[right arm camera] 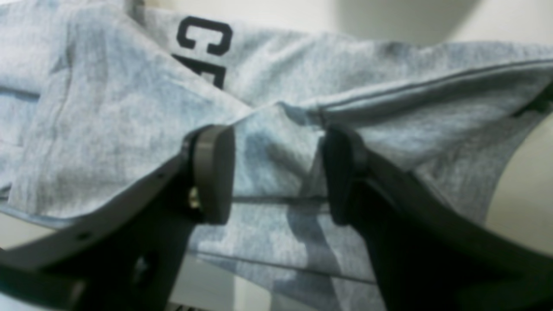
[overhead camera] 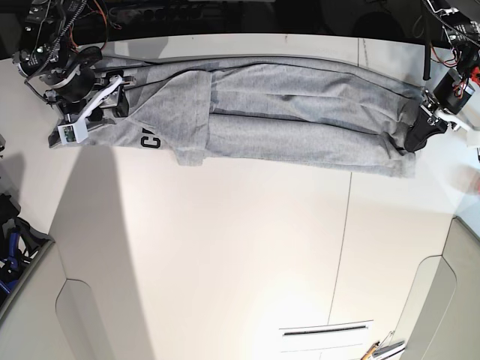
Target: Fold the T-shirt properly
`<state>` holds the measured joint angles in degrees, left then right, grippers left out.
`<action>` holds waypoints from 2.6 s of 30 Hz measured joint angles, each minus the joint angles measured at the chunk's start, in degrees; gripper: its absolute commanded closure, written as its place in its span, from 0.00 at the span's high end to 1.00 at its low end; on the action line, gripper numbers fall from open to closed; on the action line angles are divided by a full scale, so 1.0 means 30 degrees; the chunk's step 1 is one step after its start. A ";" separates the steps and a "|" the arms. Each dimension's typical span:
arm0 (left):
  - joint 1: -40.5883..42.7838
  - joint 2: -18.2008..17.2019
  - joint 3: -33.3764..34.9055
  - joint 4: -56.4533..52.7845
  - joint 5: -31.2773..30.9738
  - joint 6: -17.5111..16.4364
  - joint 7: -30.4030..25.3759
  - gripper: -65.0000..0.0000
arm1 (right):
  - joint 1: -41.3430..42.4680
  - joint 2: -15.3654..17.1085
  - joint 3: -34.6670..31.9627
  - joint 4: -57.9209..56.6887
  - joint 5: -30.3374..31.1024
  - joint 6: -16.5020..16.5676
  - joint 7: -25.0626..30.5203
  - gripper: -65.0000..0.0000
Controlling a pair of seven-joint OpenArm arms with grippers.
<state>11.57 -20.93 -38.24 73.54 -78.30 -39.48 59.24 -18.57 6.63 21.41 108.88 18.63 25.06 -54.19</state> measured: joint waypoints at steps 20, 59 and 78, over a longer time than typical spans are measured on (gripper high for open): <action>0.1377 0.2586 0.6062 0.7621 -0.1625 0.0000 0.2994 0.00 | 0.0000 0.0000 0.2426 0.2754 0.0131 0.0015 -0.0474 0.50; 0.0794 0.4430 1.2888 1.3865 0.3774 -0.0015 0.2667 0.42 | -0.0007 -0.0044 0.3410 0.2754 0.0787 0.0015 -0.0539 0.50; 0.0678 0.3162 1.2903 1.1183 1.4957 -0.0066 -0.2521 0.51 | 0.0000 -0.0044 0.3410 0.2754 0.0933 0.0015 -0.0444 0.50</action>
<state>13.61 -11.44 0.47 107.09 -33.43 -39.68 51.68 -18.57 6.50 31.64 117.14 21.43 25.10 -55.53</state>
